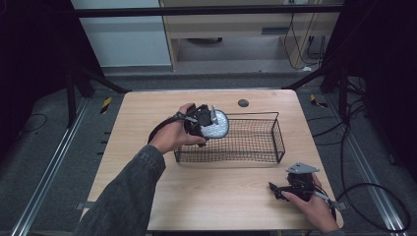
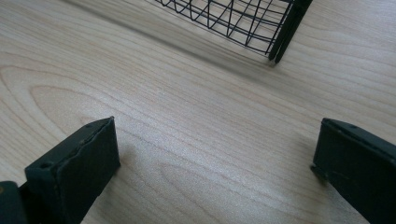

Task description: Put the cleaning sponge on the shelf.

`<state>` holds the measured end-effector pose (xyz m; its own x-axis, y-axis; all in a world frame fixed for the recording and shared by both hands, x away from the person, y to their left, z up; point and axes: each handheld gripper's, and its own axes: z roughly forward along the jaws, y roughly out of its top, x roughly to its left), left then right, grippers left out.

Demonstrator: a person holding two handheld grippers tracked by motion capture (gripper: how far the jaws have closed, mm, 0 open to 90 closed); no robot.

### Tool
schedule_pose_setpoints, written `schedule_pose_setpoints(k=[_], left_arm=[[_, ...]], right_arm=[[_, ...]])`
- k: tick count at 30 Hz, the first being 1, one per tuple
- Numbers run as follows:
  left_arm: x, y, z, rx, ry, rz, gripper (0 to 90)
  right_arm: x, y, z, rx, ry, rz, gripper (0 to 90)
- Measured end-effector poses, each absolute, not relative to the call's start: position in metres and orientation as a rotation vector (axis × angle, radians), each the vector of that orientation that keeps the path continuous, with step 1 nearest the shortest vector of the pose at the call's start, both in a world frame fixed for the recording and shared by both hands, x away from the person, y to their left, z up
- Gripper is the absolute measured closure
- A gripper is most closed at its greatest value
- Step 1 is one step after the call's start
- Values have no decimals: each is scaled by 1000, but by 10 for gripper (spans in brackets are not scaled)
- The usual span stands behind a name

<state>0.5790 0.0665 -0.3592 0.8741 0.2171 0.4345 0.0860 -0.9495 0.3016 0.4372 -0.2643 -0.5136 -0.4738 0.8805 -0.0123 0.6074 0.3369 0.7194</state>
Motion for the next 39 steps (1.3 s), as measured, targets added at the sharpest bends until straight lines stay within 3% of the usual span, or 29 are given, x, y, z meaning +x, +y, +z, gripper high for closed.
schedule_pose_setpoints(k=[5, 30, 34, 39], left_arm=[[579, 64, -364, 2774, 205, 767, 120], [585, 65, -389, 2806, 213, 671, 109], [587, 66, -391, 2799, 239, 592, 87], [588, 65, -390, 2781, 284, 582, 59]], right_arm=[[437, -264, -513, 1322, 2199, 933, 4], [437, -264, -514, 1316, 2200, 925, 4], [437, -264, -514, 1319, 2200, 926, 4], [437, -263, -514, 1326, 2196, 931, 4]])
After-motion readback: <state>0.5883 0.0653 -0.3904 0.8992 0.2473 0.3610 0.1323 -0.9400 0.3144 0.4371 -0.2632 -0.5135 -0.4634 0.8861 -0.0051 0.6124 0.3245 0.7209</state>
